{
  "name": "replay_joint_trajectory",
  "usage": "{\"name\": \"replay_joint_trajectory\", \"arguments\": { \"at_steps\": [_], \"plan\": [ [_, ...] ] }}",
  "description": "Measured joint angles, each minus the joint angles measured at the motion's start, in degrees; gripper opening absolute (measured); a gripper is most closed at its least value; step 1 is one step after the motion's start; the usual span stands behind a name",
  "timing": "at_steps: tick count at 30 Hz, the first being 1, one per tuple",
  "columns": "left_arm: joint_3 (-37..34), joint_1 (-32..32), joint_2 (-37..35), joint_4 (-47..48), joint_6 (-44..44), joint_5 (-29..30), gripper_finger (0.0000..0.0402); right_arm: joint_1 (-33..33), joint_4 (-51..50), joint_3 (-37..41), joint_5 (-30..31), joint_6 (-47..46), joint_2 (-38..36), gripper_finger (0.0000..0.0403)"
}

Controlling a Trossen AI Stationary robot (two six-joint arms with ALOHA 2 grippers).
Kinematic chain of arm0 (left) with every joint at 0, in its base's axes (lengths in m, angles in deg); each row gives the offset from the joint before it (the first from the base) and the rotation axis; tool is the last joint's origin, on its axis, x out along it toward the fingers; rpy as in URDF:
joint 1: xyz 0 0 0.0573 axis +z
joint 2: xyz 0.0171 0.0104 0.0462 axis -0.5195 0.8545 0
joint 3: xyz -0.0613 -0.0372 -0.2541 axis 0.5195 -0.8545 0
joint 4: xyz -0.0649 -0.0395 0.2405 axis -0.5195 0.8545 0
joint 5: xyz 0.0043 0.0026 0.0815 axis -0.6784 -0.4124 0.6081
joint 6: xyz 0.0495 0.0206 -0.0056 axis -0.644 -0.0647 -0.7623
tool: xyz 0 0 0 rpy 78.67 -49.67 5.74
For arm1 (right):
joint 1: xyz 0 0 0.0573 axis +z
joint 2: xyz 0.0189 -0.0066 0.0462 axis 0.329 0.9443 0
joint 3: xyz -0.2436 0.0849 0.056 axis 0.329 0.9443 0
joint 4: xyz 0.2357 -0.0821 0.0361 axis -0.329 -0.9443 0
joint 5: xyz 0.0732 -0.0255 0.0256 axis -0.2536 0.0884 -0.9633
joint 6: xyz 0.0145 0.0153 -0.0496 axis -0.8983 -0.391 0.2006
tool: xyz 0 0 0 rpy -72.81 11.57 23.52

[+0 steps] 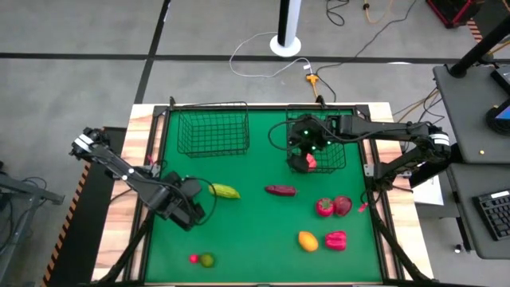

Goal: Sort produce into baskets
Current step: Put the left red tomato into the left wire basket

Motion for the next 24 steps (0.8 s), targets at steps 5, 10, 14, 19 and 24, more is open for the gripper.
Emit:
{"name": "replay_joint_trajectory", "arguments": {
  "at_steps": [5, 10, 14, 19, 24],
  "plan": [
    [0.72, -0.03, -0.02, 0.00, 3.02, 1.99, 0.0330, 0.02, 3.74, 1.81, -0.22, 0.40, 0.00, 0.0325],
    [-0.22, -0.03, 0.61, 0.51, 10.80, -2.39, 0.0330, -0.02, 5.01, 3.38, -1.53, 0.72, 0.00, 0.0325],
    [-0.26, -0.05, 1.85, 3.85, 13.53, -3.61, 0.0330, 0.00, 5.19, 3.55, -1.75, 0.26, 0.00, 0.0325],
    [-0.37, 0.10, 2.74, 6.94, 11.19, -0.09, 0.0330, -0.02, 5.36, 3.51, -1.75, 0.30, 0.00, 0.0325],
    [-1.35, 0.76, 2.70, 6.59, 9.63, 1.19, 0.0330, -0.02, 5.38, 3.16, -2.27, -0.41, 0.00, 0.0325]
  ]
}}
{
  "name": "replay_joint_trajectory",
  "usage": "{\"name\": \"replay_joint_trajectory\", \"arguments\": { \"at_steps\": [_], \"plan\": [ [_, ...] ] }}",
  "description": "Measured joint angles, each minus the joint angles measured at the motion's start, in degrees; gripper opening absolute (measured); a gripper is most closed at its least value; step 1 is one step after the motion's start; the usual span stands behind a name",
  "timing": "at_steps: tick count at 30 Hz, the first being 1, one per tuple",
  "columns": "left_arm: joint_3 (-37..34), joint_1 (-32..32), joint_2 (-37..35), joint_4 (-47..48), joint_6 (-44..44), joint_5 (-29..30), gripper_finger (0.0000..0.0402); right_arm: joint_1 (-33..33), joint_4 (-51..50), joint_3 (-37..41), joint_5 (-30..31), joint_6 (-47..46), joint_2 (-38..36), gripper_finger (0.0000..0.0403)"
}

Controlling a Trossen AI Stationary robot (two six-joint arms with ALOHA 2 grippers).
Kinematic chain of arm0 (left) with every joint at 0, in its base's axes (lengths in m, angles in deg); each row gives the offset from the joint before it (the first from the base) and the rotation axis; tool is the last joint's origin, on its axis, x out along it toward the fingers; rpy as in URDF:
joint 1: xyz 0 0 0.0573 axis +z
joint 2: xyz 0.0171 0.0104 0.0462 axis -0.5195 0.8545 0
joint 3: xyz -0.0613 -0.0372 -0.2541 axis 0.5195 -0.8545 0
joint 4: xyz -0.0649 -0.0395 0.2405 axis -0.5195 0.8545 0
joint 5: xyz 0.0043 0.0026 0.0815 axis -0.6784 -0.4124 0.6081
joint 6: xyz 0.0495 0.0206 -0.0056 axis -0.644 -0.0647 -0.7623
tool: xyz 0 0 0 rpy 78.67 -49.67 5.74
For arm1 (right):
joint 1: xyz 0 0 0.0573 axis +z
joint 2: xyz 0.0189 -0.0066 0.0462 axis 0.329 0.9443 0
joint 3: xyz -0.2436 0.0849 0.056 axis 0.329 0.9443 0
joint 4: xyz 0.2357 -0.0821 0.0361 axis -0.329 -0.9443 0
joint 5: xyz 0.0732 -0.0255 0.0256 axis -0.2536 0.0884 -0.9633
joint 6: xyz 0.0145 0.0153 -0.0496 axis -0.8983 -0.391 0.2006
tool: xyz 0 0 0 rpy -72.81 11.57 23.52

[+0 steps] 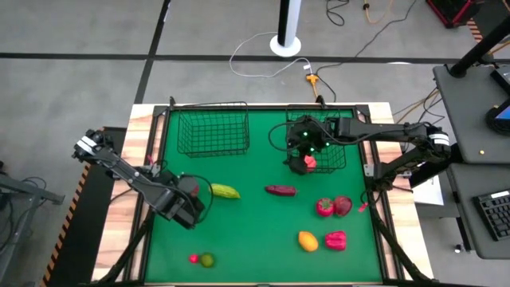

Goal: Sort produce into baskets
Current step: Put the left red tomato into the left wire basket

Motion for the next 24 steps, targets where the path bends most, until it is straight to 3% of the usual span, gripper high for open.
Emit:
{"name": "replay_joint_trajectory", "arguments": {
  "at_steps": [10, 24],
  "plan": [
    [-8.12, 1.16, -0.09, -5.12, -0.28, -1.19, 0.0329, 0.00, 0.00, 0.00, -2.04, -0.10, 0.00, 0.0325],
    [-13.90, 2.84, -0.22, -13.28, -3.31, 2.77, 0.0329, 0.00, 0.00, 0.00, -2.03, -0.71, 0.00, 0.0325]
  ]
}}
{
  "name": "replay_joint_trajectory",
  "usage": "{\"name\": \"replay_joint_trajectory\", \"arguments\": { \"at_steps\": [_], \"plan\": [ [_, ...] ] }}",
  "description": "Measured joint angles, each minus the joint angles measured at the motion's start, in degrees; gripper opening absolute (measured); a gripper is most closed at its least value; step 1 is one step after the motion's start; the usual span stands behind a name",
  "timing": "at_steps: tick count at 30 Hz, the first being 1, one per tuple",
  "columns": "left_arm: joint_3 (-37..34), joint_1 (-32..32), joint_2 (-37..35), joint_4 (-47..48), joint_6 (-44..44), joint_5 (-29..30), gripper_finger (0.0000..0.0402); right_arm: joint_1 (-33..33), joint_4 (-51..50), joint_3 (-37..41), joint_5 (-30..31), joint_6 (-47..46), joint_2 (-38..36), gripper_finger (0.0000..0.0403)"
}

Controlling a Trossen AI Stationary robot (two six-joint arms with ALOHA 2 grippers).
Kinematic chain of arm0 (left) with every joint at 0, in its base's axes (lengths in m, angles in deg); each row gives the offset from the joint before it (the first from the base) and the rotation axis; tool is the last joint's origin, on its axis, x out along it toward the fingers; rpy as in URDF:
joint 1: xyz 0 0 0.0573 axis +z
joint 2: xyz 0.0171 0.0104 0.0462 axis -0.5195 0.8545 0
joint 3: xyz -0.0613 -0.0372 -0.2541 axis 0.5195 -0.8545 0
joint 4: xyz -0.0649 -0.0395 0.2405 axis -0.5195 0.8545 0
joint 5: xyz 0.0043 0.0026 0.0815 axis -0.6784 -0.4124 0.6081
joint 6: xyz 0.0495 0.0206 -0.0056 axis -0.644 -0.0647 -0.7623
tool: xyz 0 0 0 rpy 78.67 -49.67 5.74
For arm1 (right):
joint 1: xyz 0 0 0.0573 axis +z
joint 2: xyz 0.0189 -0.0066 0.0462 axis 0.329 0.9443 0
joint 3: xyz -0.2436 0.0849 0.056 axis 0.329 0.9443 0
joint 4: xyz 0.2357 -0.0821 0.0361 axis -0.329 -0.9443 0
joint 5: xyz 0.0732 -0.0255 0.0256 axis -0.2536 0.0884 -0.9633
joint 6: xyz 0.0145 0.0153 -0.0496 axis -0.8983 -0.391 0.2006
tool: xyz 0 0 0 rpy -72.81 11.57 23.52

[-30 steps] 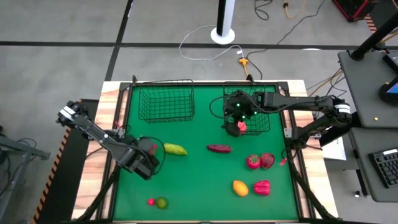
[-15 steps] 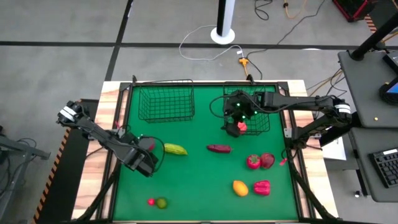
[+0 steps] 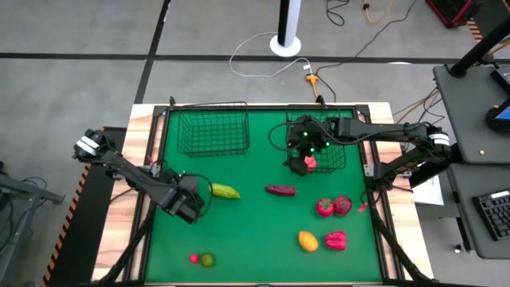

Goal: Sort produce into baskets
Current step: Put the left red tomato into the left wire basket

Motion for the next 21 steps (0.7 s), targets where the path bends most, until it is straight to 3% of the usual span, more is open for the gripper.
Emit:
{"name": "replay_joint_trajectory", "arguments": {
  "at_steps": [8, 21],
  "plan": [
    [-3.04, 0.20, -0.13, -3.71, 0.40, 0.54, 0.0327, 0.00, 0.09, 0.00, 0.02, -0.47, 0.02, 0.0325],
    [-1.44, 0.16, -0.05, -3.46, 1.04, -1.35, 0.0292, 0.00, 1.62, 0.00, 0.02, -0.50, 0.01, 0.0325]
  ]
}}
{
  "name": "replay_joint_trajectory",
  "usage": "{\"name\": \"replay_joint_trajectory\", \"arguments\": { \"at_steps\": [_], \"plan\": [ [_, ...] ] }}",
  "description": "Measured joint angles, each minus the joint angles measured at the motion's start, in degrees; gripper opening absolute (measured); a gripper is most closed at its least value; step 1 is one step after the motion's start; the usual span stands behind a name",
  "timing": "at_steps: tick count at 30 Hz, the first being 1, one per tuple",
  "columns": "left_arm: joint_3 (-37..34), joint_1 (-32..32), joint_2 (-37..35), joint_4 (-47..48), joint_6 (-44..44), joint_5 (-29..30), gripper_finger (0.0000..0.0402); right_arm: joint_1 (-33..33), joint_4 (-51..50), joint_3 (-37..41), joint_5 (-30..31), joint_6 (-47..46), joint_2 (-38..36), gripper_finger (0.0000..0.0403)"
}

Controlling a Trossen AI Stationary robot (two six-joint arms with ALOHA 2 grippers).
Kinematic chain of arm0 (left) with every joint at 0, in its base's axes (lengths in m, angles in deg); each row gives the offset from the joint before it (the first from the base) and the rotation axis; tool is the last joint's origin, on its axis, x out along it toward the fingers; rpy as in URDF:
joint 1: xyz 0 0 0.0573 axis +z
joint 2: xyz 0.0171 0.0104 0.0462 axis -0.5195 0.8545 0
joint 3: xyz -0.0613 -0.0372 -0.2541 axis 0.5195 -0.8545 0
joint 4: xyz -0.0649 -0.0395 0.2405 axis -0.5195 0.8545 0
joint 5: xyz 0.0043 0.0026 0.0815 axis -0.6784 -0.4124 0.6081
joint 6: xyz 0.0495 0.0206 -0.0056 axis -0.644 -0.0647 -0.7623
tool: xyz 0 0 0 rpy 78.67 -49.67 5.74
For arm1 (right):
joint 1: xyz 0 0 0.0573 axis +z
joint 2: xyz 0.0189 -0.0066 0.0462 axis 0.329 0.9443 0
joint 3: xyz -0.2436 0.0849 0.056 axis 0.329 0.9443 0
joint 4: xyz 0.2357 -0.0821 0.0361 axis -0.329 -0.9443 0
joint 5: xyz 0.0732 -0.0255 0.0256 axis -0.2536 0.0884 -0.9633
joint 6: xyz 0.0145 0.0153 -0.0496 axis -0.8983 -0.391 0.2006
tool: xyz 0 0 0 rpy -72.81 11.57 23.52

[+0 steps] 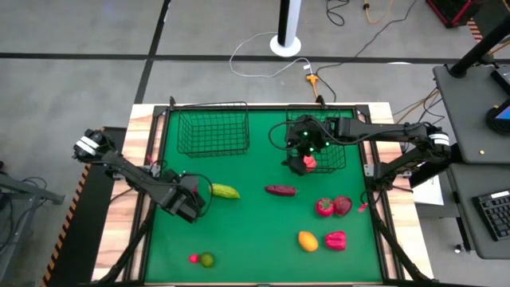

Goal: Sort produce into baskets
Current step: Put the left red tomato into the left wire basket

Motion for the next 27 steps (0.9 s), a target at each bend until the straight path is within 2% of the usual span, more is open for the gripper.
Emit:
{"name": "replay_joint_trajectory", "arguments": {
  "at_steps": [13, 19, 23, 27],
  "plan": [
    [6.75, -0.03, 0.10, 3.98, -3.13, -1.67, 0.0289, 0.00, -0.04, 0.00, 0.00, 0.49, -0.01, 0.0325],
    [17.30, 0.08, -0.03, 14.36, -7.78, -1.51, 0.0289, 0.00, -0.07, 0.00, 0.00, 0.59, -0.01, 0.0325],
    [27.64, 1.50, -0.10, 24.40, -11.33, 6.73, 0.0289, 0.00, -0.33, 0.00, -0.03, 1.13, 0.00, 0.0325],
    [36.26, 8.28, -0.70, 29.35, -21.68, 15.75, 0.0288, 0.00, -0.37, 0.00, -0.06, 2.34, -0.01, 0.0325]
  ]
}}
